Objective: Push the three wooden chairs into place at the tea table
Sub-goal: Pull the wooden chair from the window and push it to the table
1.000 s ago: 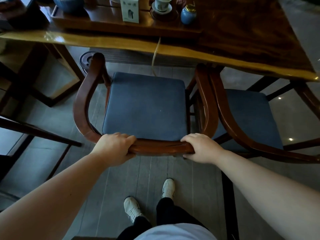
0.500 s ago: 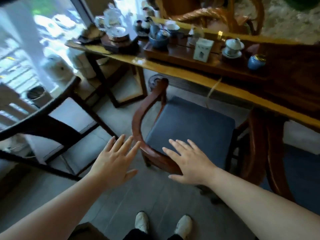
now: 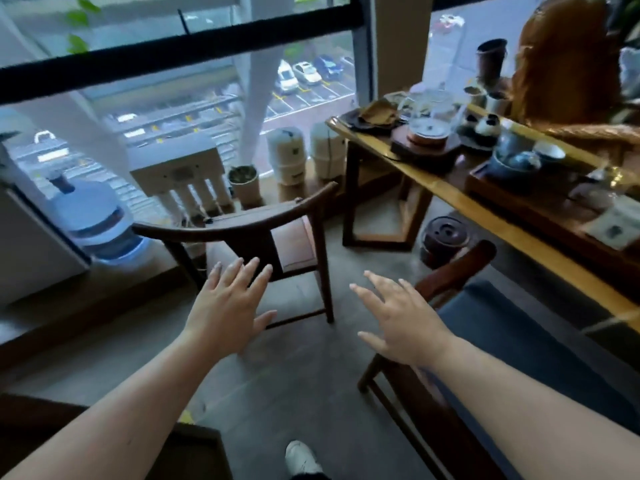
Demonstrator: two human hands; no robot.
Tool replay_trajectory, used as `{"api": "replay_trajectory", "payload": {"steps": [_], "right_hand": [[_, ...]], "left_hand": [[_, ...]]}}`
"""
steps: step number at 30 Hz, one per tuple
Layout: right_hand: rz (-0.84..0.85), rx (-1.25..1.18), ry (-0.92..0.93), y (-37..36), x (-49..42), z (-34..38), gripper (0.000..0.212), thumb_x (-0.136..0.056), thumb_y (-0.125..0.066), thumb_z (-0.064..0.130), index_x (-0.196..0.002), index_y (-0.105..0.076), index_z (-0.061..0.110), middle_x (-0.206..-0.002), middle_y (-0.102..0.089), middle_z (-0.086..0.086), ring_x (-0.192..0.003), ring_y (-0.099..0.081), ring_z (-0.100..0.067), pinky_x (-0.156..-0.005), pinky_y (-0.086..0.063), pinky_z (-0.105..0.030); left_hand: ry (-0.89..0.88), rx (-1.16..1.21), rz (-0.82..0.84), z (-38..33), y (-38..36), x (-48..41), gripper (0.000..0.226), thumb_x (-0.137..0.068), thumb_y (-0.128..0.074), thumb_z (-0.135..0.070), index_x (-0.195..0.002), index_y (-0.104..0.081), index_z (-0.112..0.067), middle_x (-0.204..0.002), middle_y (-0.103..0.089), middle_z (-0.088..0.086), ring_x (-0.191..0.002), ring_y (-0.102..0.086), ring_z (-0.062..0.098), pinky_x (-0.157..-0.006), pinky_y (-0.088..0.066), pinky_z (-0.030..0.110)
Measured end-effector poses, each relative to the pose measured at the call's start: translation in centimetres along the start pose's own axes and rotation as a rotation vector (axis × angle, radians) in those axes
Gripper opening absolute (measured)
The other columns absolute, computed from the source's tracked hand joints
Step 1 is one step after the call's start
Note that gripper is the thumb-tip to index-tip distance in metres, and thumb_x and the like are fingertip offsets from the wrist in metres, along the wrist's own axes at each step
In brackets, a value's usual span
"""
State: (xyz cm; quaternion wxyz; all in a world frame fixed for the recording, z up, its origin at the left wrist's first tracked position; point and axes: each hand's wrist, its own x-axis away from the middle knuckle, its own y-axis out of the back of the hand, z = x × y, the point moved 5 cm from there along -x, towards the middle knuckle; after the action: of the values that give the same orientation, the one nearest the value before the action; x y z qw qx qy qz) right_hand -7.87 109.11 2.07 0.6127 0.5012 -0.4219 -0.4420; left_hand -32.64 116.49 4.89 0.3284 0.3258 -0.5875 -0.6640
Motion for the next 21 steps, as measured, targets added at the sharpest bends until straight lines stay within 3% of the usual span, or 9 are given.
{"api": "replay_trajectory", "payload": {"steps": [14,21], "right_hand": [[-0.025,0.046,0.085,2.0,-17.6,2.6,0.086,-0.087,-0.063,0.053,-0.155,-0.02,0.026,-0.163,-0.019,-0.011,-0.147,-0.017,-0.023,-0.119,-0.012,-0.047],[0.017,0.053,0.11,1.0,-24.5,1.8,0.088,-0.084,-0.066,0.052,-0.155,-0.022,0.025,-0.162,-0.021,-0.012,-0.147,-0.018,-0.023,-0.118,-0.013,-0.048]], "left_hand": [[0.19,-0.01,-0.007,13.9,-0.5,-5.2,0.082,-0.076,-0.068,-0.053,-0.14,-0.041,-0.009,-0.137,-0.05,0.02,-0.129,-0.04,0.04,-0.105,-0.032,0.061],[0.2,-0.032,0.063,16.7,-3.7,-8.5,0.084,-0.081,-0.055,-0.061,-0.146,-0.029,-0.014,-0.147,-0.04,0.016,-0.135,-0.032,0.037,-0.111,-0.025,0.055]]}}
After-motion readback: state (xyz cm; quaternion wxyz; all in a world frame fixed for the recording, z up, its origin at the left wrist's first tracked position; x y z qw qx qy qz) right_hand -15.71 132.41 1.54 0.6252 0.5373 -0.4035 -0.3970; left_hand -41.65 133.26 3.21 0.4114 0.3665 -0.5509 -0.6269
